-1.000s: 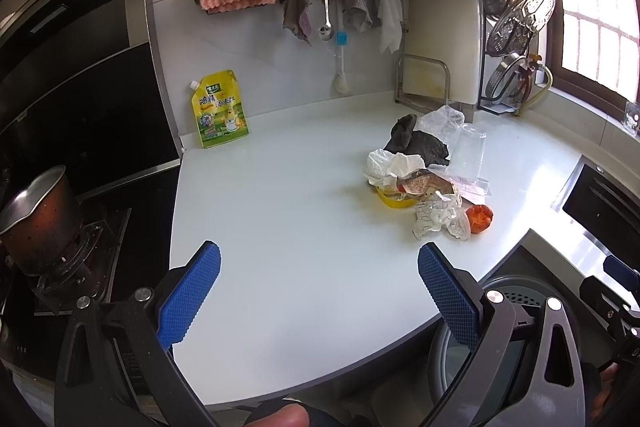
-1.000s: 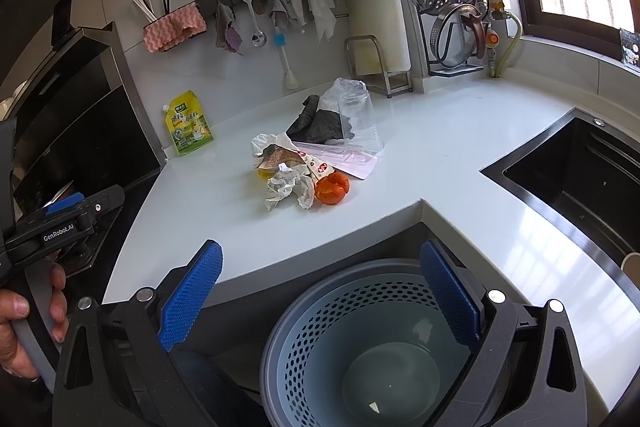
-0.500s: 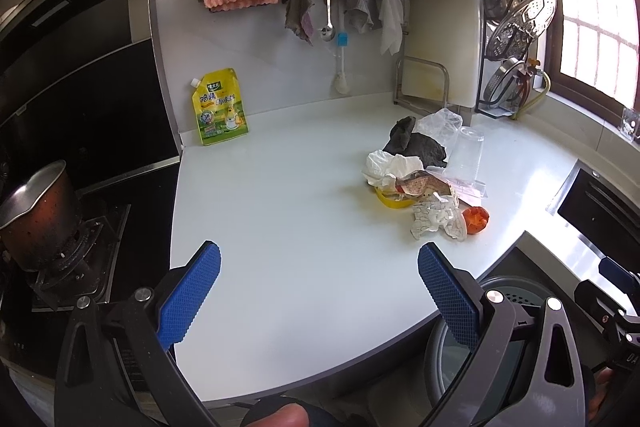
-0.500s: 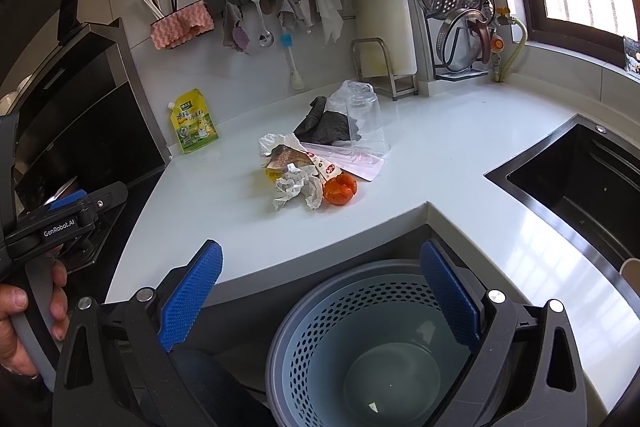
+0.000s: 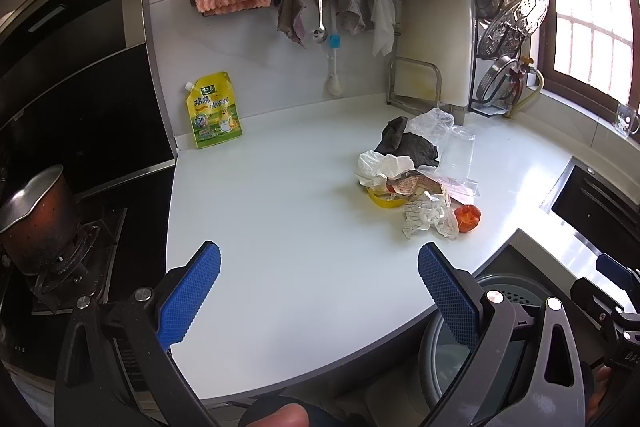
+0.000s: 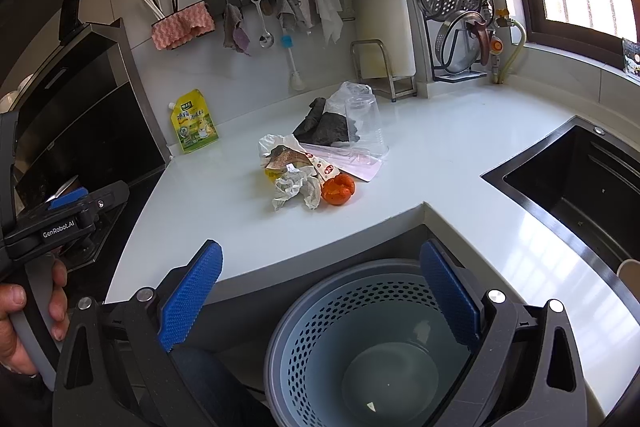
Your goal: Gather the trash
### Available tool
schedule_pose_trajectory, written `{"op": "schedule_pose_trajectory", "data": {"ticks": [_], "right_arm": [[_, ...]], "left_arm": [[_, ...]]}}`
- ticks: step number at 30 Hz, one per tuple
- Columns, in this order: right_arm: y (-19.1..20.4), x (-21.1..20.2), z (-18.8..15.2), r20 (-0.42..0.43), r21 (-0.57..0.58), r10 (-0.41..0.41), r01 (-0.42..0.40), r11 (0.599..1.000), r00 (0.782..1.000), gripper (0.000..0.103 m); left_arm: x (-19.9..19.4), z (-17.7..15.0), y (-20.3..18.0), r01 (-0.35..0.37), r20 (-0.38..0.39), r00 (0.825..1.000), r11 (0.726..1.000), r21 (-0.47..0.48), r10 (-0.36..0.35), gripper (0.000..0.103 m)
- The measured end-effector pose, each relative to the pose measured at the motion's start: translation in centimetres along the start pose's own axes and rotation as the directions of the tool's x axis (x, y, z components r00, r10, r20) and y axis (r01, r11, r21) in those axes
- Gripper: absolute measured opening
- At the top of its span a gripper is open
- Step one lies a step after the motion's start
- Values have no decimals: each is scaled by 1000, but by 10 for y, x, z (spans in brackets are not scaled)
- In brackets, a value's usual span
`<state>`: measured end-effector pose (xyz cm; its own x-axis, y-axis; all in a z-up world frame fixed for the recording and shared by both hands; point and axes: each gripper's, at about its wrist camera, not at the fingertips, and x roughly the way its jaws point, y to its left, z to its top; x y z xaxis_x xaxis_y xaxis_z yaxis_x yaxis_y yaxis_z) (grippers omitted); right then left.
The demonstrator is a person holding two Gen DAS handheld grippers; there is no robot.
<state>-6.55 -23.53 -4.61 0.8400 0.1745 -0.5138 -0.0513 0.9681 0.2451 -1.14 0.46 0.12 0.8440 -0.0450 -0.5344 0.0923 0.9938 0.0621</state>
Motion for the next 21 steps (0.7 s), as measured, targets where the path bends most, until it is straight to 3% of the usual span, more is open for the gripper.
{"op": "schedule_pose_trajectory", "data": {"ticks": [21], "right_arm": [[-3,4,-1,-12,4,6,-6,1000,1000,94]], "left_arm": [[10,0,-5,9,-25,1000,1000,2,-9,97]]}}
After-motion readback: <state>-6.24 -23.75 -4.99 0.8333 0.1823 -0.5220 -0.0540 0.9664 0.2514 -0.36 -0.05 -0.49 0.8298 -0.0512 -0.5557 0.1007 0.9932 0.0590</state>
